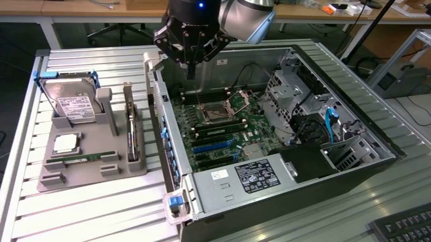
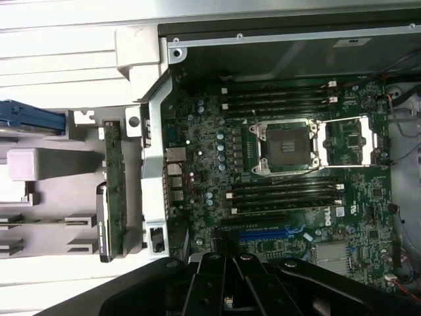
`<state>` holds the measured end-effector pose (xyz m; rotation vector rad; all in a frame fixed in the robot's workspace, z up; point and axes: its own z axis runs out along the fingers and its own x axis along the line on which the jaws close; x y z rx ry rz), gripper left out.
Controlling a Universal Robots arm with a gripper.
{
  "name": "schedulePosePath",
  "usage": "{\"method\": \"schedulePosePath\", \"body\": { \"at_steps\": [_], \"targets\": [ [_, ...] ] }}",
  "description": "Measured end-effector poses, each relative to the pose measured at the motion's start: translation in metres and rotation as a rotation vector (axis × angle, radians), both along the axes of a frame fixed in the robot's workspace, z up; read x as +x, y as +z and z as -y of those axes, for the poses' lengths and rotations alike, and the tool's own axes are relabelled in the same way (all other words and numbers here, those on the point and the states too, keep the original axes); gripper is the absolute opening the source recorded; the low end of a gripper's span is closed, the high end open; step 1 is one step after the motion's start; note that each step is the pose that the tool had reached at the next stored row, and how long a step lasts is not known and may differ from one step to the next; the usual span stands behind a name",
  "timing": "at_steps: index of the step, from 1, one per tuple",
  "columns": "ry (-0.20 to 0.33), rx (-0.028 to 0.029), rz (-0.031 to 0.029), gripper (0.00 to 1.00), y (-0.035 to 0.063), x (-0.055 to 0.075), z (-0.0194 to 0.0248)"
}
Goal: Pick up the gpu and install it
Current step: 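Reach for the gpu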
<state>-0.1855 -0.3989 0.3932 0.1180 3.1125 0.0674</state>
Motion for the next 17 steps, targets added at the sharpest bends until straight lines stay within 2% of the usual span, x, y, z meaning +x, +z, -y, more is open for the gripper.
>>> {"method": "schedulePosePath", "body": {
  "at_steps": [17],
  "targets": [
    [0.000, -0.0001, 0.0000, 0.11, -0.0002, -0.0088, 0.0000]
  ]
}}
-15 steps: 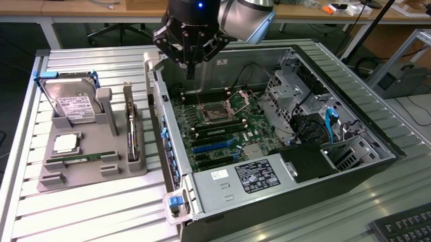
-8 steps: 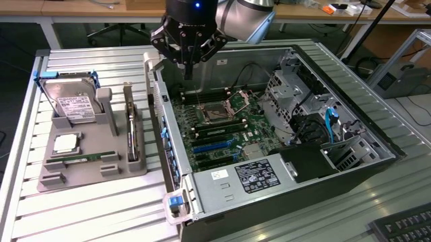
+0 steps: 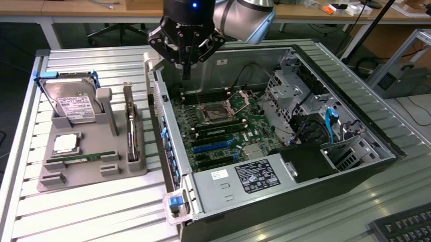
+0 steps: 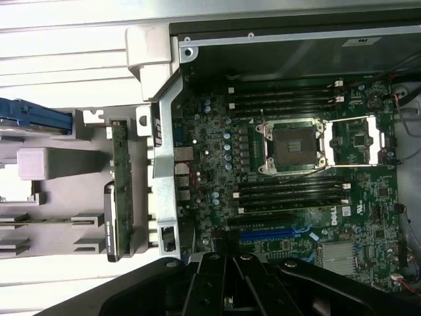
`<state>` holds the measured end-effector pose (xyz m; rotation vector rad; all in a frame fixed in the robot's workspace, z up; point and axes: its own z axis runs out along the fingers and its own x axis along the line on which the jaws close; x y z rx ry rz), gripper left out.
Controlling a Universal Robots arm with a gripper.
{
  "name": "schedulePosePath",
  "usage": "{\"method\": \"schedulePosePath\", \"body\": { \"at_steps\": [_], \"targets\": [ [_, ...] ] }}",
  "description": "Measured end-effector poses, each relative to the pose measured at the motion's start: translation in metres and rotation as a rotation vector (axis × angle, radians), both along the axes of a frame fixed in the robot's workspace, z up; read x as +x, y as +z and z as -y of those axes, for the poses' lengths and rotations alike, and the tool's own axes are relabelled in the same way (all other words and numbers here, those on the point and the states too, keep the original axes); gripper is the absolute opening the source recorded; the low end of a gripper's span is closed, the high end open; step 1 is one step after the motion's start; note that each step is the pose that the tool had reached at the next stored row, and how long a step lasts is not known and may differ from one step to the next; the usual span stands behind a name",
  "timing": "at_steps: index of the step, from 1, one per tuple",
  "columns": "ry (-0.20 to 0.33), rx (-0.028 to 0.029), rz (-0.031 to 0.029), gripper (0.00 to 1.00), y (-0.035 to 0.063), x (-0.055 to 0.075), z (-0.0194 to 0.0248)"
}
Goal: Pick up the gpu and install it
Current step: 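Reach for the gpu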
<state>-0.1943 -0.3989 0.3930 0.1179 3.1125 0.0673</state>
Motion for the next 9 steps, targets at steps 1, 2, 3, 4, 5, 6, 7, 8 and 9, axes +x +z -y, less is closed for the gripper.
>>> {"method": "schedulePosePath", "body": {
  "at_steps": [1, 2, 3, 4, 5, 6, 7, 8, 9],
  "targets": [
    [0.000, -0.0001, 0.0000, 0.11, 0.0000, -0.0003, 0.0000],
    [0.000, -0.0001, 0.0000, 0.11, 0.0000, -0.0008, 0.0000],
    [0.000, -0.0001, 0.0000, 0.11, 0.0000, -0.0011, 0.0000],
    [0.000, -0.0001, 0.0000, 0.11, -0.0001, -0.0015, 0.0000],
    [0.000, -0.0002, 0.0000, 0.11, -0.0001, -0.0018, 0.0000],
    [0.000, -0.0002, 0.0000, 0.11, -0.0001, -0.0026, 0.0000],
    [0.000, -0.0002, 0.0000, 0.11, -0.0001, -0.0035, 0.0000],
    [0.000, -0.0002, 0.0000, 0.11, -0.0002, -0.0043, 0.0000],
    [0.000, -0.0002, 0.0000, 0.11, -0.0002, -0.0049, 0.0000]
  ]
}}
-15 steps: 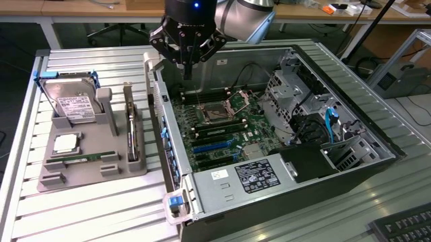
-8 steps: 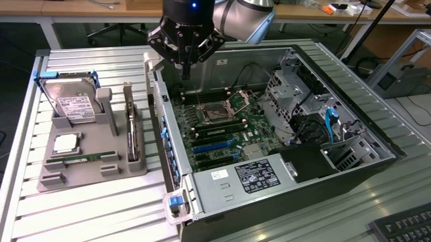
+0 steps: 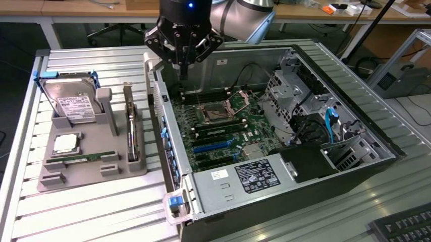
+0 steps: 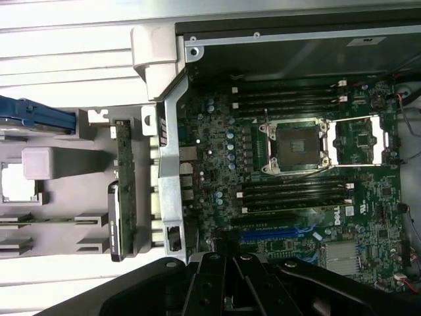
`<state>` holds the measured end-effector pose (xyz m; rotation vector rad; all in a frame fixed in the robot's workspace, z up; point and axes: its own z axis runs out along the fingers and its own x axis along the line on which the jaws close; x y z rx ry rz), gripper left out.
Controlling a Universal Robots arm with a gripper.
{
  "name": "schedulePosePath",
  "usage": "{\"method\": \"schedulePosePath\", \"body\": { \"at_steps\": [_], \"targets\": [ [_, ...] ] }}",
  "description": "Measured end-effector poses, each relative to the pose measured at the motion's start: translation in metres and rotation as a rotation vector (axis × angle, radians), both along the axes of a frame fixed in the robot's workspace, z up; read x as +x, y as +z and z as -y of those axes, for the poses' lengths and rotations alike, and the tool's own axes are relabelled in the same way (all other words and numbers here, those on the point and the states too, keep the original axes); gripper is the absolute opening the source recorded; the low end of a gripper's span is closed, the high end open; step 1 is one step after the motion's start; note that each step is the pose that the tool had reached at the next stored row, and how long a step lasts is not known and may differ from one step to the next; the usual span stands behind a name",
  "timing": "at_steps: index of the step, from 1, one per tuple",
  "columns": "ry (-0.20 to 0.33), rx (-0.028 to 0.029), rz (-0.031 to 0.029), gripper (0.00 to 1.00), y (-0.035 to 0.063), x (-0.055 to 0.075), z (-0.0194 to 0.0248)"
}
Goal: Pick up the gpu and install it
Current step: 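Reach for the gpu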
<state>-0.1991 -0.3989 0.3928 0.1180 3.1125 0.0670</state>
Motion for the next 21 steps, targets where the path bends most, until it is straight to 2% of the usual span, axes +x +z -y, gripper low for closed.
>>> {"method": "schedulePosePath", "body": {
  "at_steps": [21],
  "targets": [
    [0.000, 0.0000, 0.0000, 0.11, -0.0005, -0.012, 0.0000]
  ]
}}
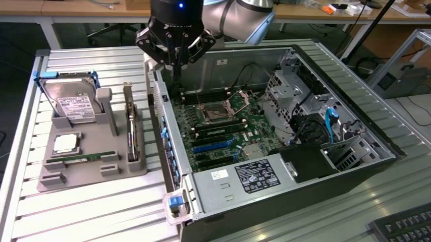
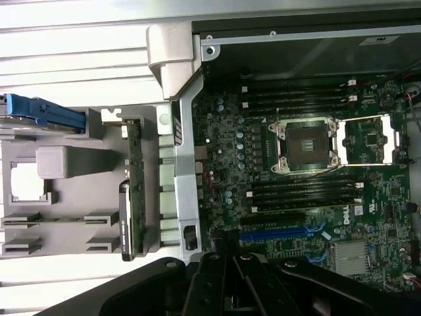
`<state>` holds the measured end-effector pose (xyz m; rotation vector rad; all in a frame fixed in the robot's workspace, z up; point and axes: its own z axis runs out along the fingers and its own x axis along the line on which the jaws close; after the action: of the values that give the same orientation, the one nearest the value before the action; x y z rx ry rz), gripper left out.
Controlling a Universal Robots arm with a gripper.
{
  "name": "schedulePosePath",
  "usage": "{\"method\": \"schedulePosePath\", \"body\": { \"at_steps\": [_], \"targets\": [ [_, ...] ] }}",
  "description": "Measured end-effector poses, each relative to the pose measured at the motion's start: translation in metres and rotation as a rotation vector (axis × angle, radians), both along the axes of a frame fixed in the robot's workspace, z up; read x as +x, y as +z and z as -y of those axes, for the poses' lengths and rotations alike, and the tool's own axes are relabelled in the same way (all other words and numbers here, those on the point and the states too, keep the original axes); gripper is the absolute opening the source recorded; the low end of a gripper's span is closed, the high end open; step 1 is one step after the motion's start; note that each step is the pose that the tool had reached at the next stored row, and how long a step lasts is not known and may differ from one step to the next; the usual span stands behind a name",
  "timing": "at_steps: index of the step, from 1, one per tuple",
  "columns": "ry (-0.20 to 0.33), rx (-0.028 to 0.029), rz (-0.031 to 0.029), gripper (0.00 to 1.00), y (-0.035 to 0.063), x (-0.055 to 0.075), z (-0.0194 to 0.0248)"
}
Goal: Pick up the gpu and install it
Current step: 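Reach for the gpu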
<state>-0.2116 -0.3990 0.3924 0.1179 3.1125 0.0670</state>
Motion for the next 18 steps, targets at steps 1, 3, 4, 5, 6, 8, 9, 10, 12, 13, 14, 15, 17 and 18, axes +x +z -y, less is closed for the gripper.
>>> {"method": "schedulePosePath", "body": {
  "at_steps": [1, 3, 4, 5, 6, 8, 9, 10, 12, 13, 14, 15, 17, 18],
  "targets": [
    [0.000, 0.0000, 0.0000, 0.11, 0.0000, -0.001, 0.0000],
    [0.000, -0.0001, 0.0000, 0.11, -0.0001, -0.003, 0.0000],
    [0.000, 0.0000, 0.0000, 0.11, -0.0001, -0.003, 0.0000],
    [0.000, 0.0000, 0.0000, 0.11, -0.0001, -0.004, 0.0000],
    [0.000, 0.0000, 0.0000, 0.11, -0.0002, -0.004, 0.0000],
    [0.000, 0.0000, 0.0000, 0.11, -0.0002, -0.005, 0.0000],
    [0.000, 0.0000, 0.0000, 0.11, -0.0002, -0.006, 0.0000],
    [0.000, 0.0001, 0.0000, 0.11, -0.0002, -0.006, 0.0000],
    [0.000, 0.0000, 0.0000, 0.11, -0.0002, -0.007, 0.0000],
    [0.000, 0.0000, 0.0000, 0.11, -0.0003, -0.008, 0.0000],
    [0.000, 0.0000, 0.0001, 0.11, -0.0003, -0.009, 0.0000],
    [0.000, 0.0000, 0.0000, 0.11, -0.0003, -0.009, 0.0000],
    [0.000, 0.0000, 0.0000, 0.11, -0.0004, -0.011, 0.0000],
    [0.000, 0.0000, 0.0000, 0.11, -0.0004, -0.012, 0.0000]
  ]
}}
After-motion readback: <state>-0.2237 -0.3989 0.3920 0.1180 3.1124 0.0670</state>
